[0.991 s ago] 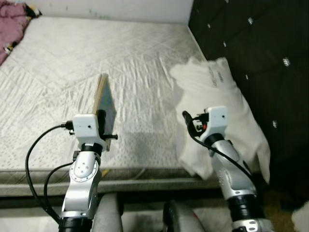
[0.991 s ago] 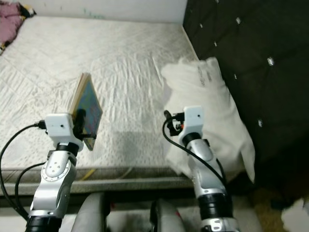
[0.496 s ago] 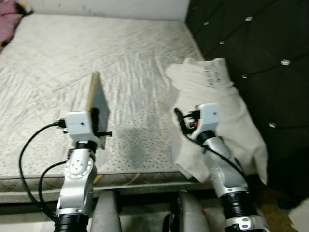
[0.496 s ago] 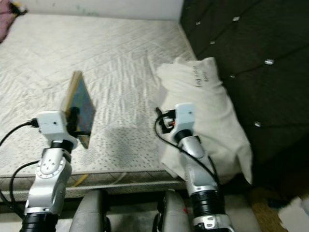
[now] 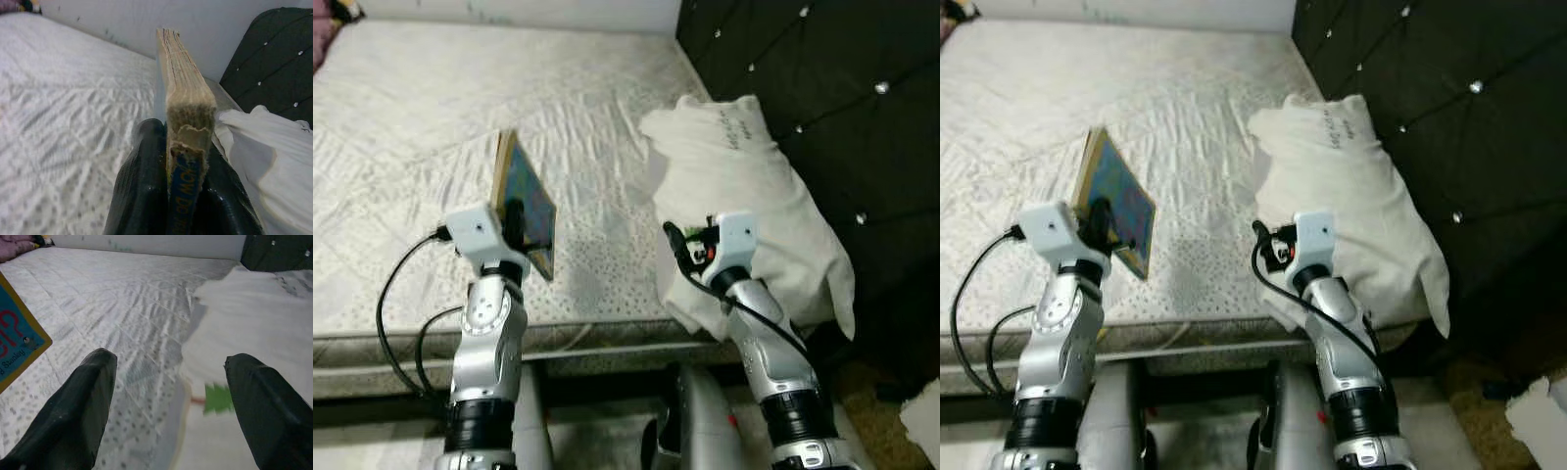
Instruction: Clean up the room
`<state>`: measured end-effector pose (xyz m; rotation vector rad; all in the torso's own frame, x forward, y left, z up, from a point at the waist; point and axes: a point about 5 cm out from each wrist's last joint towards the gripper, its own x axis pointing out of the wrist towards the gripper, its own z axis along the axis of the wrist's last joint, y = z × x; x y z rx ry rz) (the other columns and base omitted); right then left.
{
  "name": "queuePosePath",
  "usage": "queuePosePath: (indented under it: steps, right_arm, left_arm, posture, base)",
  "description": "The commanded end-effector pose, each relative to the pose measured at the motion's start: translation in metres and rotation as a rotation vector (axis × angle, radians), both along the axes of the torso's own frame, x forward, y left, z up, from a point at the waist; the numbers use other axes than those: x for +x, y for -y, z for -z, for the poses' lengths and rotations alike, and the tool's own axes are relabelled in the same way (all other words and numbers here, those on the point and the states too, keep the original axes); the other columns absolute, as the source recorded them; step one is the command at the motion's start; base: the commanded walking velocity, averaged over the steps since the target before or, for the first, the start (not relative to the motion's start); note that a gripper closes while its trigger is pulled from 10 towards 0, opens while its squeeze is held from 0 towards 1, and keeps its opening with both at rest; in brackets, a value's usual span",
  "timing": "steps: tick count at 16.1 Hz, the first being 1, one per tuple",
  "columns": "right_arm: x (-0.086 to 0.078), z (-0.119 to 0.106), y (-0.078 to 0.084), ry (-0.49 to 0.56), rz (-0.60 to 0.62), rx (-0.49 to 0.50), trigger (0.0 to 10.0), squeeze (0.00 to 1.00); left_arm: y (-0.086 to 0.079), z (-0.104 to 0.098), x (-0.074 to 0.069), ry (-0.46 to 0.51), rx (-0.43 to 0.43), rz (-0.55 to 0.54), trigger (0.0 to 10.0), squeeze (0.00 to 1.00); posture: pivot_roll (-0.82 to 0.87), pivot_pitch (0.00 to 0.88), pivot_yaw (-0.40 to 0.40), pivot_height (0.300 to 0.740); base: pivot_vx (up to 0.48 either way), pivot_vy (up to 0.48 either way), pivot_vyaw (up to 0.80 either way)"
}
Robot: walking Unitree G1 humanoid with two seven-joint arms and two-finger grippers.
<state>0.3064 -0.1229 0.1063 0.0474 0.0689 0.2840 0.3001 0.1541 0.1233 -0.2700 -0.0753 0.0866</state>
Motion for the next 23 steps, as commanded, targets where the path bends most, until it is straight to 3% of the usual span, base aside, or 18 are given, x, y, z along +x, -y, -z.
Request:
queuePosePath:
  steps: [1,3,5,10,15,20,23]
  right_arm:
    - [-0.001,-0.001,0.007,0.003,0.015,-0.003,10.0,0.00]
    - [-0.005,-0.002,0.014,0.005,0.026,-0.019,10.0,0.00]
    - [-0.014,0.003,0.034,-0.022,0.052,-0.037,10.0,0.00]
    - [-0.036,0.006,0.057,-0.072,0.057,-0.086,10.0,0.00]
    - [-0.054,0.002,0.067,-0.091,0.062,-0.123,10.0,0.00]
    - [-0.073,-0.013,0.068,-0.075,0.004,-0.155,10.0,0.00]
    - [-0.080,-0.020,0.067,-0.069,-0.022,-0.164,10.0,0.00]
  left_arm:
    - [0.005,-0.009,0.006,0.050,-0.032,0.007,10.0,0.00]
    - [0.003,-0.003,0.009,0.033,-0.077,-0.001,10.0,0.00]
    - [-0.004,-0.001,0.018,0.051,-0.200,-0.028,10.0,0.00]
    - [-0.007,-0.005,0.034,0.121,-0.294,0.003,10.0,0.00]
    - [-0.005,-0.006,0.050,0.154,-0.339,0.077,10.0,0.00]
    - [0.011,-0.007,0.063,0.183,-0.430,0.177,10.0,0.00]
    - [0.020,0.007,0.066,0.112,-0.508,0.178,10.0,0.00]
  posture:
    - [-0.01,0.047,-0.086,0.544]
    - [-0.02,0.051,-0.096,0.544]
    - [-0.04,0.065,-0.113,0.544]
    - [-0.08,0.098,-0.147,0.544]
    - [-0.14,0.130,-0.176,0.544]
    - [-0.21,0.182,-0.224,0.544]
    - [-0.24,0.195,-0.242,0.544]
  base:
    - [0.000,0.000,0.00]
    - [0.000,0.000,0.00]
    - [0.000,0.000,0.00]
    - [0.000,0.000,0.00]
    - [0.000,0.000,0.00]
    - [0.000,0.000,0.00]
    - [0.000,0.000,0.00]
